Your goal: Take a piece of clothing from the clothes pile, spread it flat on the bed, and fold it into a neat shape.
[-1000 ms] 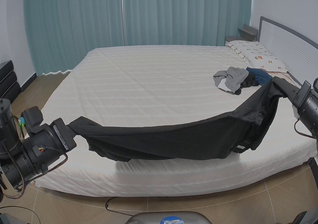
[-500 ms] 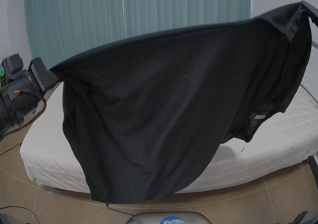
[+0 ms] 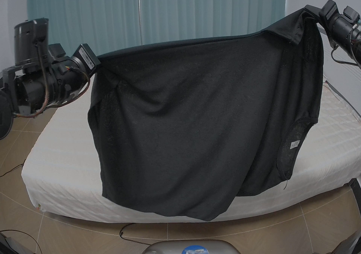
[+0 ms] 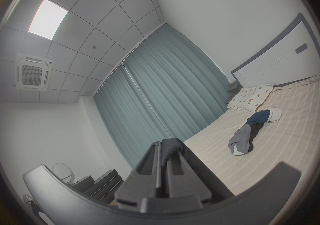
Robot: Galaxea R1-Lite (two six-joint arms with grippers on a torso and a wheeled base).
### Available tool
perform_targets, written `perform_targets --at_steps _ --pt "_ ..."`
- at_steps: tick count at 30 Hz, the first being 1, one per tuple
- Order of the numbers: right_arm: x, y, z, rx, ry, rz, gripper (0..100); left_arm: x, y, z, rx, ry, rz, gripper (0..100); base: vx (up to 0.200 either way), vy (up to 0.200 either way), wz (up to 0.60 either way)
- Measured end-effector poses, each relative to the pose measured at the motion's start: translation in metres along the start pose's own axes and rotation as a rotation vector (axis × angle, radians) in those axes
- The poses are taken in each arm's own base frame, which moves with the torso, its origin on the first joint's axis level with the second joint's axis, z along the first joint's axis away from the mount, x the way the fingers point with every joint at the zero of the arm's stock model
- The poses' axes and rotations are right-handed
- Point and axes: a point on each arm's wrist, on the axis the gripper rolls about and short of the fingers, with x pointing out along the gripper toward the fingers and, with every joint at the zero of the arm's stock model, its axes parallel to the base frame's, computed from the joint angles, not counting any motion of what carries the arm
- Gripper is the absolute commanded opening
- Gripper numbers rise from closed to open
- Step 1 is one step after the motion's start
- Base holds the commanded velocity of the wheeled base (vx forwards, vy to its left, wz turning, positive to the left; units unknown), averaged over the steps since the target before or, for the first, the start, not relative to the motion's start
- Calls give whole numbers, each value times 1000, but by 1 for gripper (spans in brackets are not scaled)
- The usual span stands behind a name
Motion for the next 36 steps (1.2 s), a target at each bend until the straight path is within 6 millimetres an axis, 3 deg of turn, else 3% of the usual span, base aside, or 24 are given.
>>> perform_targets --at_steps 3,11,26,36 --pt "14 -6 -8 -1 -31 14 0 16 7 -4 -6 20 26 0 200 0 0" --pt "55 -43 -63 -6 45 -44 0 66 37 -20 -14 88 123 0 200 0 0" --pt "114 -127 -183 -21 151 -193 0 168 87 -62 -106 136 241 0 0 0 0" --pt "121 -159 -216 -32 214 -239 0 194 118 -74 -127 157 313 0 120 0 0"
